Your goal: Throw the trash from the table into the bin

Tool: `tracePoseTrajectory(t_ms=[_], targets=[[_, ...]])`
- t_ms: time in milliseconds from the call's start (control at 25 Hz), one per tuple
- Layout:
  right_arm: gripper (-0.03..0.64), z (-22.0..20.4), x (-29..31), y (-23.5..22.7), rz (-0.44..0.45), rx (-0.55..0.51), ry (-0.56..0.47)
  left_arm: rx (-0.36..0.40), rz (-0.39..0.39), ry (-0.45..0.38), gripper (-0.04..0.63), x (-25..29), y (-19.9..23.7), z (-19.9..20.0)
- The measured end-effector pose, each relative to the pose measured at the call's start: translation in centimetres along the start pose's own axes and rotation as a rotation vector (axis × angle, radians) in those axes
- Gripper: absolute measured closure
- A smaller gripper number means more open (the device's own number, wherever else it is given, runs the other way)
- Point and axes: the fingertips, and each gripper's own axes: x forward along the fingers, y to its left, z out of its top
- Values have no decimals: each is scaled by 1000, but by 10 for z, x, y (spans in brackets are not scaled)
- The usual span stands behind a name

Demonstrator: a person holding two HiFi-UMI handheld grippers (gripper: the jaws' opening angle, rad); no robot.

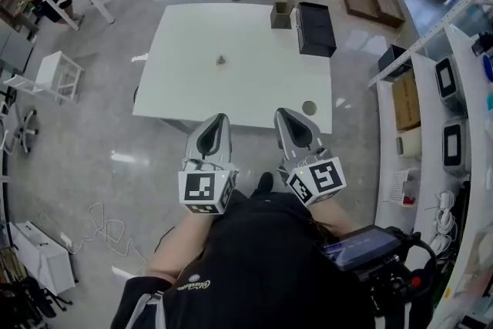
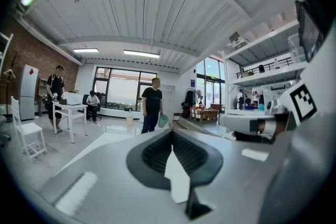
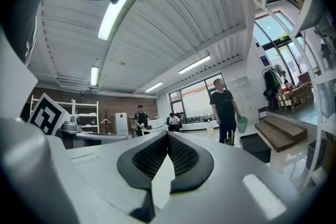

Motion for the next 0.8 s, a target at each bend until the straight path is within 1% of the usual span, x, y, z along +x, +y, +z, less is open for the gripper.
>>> tracePoseTrajectory(t_ms=[160,400,560,800], targets=[[615,1,27,-19,-6,11,5,-4,19,7,587,26,13,1],[615,-3,54,-29,-25,46,13,-5,-10,17,586,60,27,3],[615,-6,73,-38,-46,50,29,-3,-32,34,587,82,36,2],[615,-20,96,-54,-78,56,65,-4,-38,78,586,107,49,-12]])
